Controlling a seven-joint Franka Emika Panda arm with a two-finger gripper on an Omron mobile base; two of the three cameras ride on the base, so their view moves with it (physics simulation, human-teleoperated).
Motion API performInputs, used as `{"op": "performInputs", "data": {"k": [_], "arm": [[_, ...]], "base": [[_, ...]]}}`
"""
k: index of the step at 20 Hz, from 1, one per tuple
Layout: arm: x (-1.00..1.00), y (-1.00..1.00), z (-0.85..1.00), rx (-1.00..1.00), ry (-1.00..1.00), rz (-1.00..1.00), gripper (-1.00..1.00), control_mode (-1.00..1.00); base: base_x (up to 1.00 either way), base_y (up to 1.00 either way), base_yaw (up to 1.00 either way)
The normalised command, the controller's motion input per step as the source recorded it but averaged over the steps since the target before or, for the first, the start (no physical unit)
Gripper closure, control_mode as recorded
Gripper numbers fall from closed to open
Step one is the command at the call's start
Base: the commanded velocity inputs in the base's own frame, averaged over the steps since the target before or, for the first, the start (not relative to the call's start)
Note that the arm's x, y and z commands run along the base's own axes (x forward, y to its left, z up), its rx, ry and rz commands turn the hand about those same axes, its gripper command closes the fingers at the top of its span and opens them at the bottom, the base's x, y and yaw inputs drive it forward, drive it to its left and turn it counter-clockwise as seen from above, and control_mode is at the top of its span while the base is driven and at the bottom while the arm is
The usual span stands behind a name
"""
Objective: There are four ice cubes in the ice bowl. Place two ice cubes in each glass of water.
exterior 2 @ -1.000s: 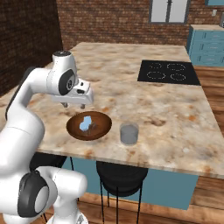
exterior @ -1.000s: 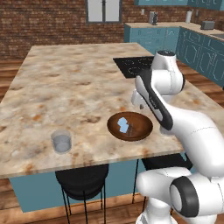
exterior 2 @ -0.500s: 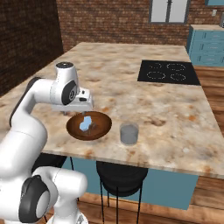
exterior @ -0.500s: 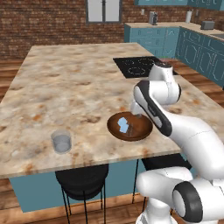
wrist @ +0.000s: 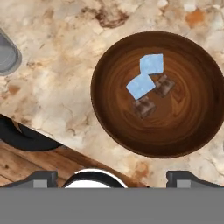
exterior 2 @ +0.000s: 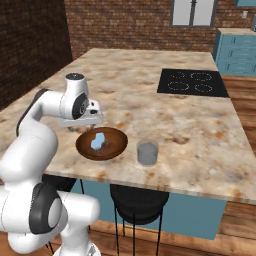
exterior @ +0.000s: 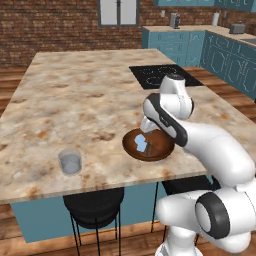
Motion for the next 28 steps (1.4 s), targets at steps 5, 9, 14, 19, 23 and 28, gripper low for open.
{"op": "performInputs", "data": {"k": [5,9,14,19,23,28], "arm": [[0.19,0.0,-0.43,0.0,0.01,0.15,-1.0,-1.0],[0.38,0.0,-0.3,-0.01,0.0,0.04,-1.0,-1.0],[0.32,0.0,-0.25,-0.07,0.0,-0.03,-1.0,-1.0],[0.34,0.0,-0.18,-0.04,0.0,-0.08,-1.0,-1.0],[0.34,0.0,-0.16,0.0,0.01,-0.08,-1.0,-1.0],[0.26,0.0,-0.19,0.0,0.05,-0.08,-1.0,-1.0]], "base": [[0.0,0.0,0.0],[0.0,0.0,0.0],[0.0,0.0,0.0],[0.0,0.0,0.0],[0.0,0.0,0.0],[0.0,0.0,0.0]]}}
